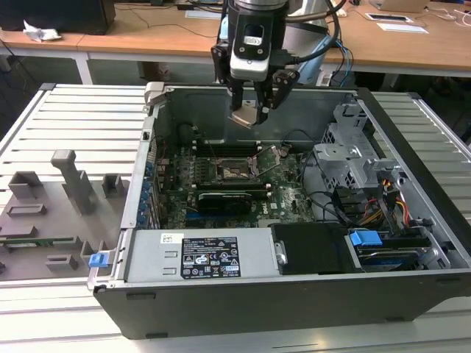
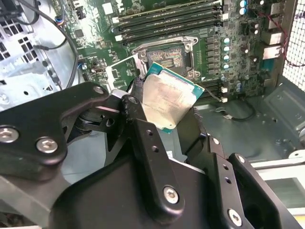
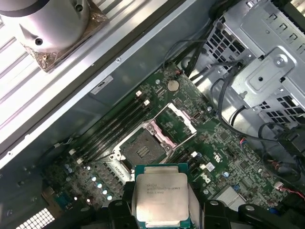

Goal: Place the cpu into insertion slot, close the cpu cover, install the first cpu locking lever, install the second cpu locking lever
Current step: 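Place the cpu into insertion slot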

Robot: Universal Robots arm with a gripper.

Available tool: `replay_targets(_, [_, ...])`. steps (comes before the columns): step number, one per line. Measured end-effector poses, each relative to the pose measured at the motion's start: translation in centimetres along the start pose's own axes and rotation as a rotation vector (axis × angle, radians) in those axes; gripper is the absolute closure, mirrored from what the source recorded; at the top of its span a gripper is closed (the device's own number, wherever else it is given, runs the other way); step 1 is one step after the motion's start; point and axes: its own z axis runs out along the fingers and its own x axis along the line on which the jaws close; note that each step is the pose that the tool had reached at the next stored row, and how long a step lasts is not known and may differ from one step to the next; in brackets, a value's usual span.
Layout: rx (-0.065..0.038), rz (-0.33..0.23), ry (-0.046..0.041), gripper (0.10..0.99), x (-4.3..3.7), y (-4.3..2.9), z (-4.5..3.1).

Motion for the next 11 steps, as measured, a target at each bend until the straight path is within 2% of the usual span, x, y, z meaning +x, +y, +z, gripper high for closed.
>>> replay_targets(6, [-0.001,0.070,-0.0048,0.557,0.00,-0.01,0.20])
replay_targets(11, [0.000,0.163,-0.0105,0.557,0.01,-0.02,0.44])
